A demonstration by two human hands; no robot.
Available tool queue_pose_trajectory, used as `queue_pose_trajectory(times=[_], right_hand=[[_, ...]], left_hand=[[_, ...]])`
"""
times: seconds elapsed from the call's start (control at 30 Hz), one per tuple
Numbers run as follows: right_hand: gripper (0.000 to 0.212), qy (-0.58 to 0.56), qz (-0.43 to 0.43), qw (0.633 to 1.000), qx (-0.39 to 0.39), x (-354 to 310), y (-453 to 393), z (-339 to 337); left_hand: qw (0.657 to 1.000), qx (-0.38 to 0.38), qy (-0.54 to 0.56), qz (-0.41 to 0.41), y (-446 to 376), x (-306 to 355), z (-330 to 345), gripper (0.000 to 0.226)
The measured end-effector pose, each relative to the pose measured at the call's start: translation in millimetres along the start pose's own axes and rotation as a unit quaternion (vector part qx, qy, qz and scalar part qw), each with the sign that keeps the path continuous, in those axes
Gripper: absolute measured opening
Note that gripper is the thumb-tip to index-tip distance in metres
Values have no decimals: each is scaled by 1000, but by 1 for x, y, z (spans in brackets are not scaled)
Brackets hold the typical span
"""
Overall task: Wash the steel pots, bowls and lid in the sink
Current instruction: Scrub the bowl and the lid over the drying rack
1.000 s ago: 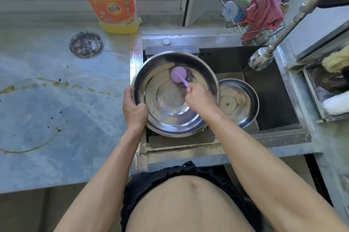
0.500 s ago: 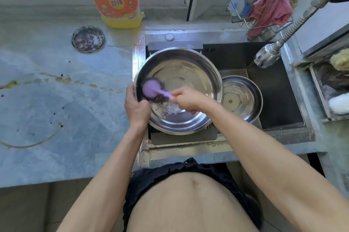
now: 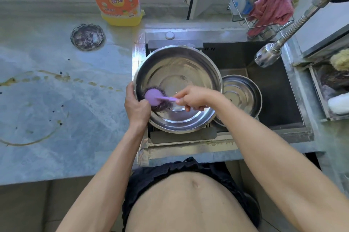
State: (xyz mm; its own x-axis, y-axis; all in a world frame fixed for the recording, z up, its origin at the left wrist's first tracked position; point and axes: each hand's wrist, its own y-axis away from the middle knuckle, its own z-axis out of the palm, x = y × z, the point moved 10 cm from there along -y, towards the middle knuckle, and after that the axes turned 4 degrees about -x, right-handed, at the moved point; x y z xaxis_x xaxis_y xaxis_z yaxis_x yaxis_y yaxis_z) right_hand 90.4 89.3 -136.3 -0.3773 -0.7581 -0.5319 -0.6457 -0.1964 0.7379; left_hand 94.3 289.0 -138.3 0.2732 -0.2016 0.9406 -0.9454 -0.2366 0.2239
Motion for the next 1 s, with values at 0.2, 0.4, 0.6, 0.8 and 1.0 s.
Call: queue_pose_trajectory(times=[0.2, 0.4, 0.6, 0.8, 1.0], right_hand=[[25, 37, 21, 999, -30, 9, 9, -1], [22, 29, 32, 995, 93, 26, 16, -29], [24, 169, 30, 952, 254, 15, 29, -53], [25, 162, -84, 974, 132, -36, 14, 3], [22, 165, -28, 939, 301, -38, 33, -58]], left_hand=[[1000, 3, -2, 3, 0, 2, -1, 66], [1000, -6, -5, -1, 1, 0, 0, 67], [1000, -23, -7, -12, 4, 2, 2, 69], [1000, -5, 27, -16, -7, 4, -10, 58], [992, 17, 129, -1, 1, 33, -17, 66]])
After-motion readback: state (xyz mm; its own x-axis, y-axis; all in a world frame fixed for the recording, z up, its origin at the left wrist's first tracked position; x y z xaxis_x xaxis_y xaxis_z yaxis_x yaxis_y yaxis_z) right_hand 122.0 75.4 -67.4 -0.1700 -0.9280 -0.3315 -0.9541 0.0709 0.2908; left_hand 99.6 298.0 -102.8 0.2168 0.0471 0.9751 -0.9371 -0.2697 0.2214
